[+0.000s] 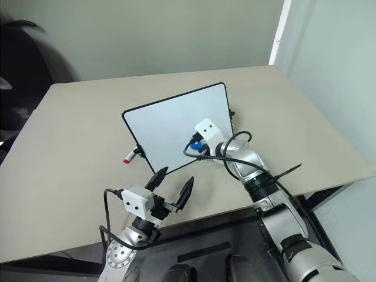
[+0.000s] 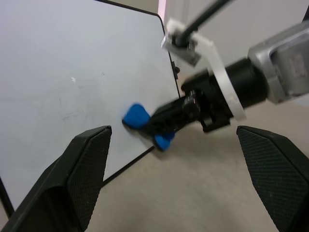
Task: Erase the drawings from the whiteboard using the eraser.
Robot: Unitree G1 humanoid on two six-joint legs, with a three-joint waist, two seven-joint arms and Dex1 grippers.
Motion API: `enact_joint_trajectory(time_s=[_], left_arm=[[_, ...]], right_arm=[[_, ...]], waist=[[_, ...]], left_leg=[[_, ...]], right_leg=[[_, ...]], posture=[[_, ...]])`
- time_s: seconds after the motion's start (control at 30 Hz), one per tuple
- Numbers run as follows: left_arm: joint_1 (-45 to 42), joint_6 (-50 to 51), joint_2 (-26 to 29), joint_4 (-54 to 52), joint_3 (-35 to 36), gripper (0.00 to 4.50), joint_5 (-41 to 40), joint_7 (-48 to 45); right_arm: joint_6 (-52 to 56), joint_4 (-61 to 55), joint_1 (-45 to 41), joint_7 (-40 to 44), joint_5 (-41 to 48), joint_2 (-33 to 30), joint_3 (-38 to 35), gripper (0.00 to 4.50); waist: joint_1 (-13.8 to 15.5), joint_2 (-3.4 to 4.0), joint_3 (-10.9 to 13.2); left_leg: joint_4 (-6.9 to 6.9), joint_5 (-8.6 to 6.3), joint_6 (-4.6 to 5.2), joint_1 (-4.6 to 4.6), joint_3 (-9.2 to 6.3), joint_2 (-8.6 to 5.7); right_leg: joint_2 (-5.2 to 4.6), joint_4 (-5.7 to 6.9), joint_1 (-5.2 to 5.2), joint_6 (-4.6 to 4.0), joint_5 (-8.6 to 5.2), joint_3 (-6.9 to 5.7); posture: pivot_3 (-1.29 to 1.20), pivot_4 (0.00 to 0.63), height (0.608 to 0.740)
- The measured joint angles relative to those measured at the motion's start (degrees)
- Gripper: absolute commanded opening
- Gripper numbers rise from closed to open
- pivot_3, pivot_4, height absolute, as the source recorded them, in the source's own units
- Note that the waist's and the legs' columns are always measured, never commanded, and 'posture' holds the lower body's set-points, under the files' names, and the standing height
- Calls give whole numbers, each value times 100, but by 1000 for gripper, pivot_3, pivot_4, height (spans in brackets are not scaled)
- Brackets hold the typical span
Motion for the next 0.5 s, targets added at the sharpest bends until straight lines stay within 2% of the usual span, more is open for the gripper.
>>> enact_joint_trajectory(time_s=[0.27, 0.5], left_arm=[[-5, 0, 5, 1, 2, 4500, -2, -3], [-67, 1, 6, 2, -15, 4500, 1, -7]], right_arm=[[26, 31, -172, -1, 5, -45, -23, 383], [45, -337, -721, -14, 76, -130, -448, 383]], waist=[[1, 1, 7], [6, 0, 7]], left_leg=[[4, 2, -3, -9, 1, 0], [2, 11, 11, -8, 0, 0]], right_leg=[[0, 0, -12, -2, 1, 0], [0, 1, -12, -9, 6, 0]], posture=[[0, 150, 739], [0, 150, 739]])
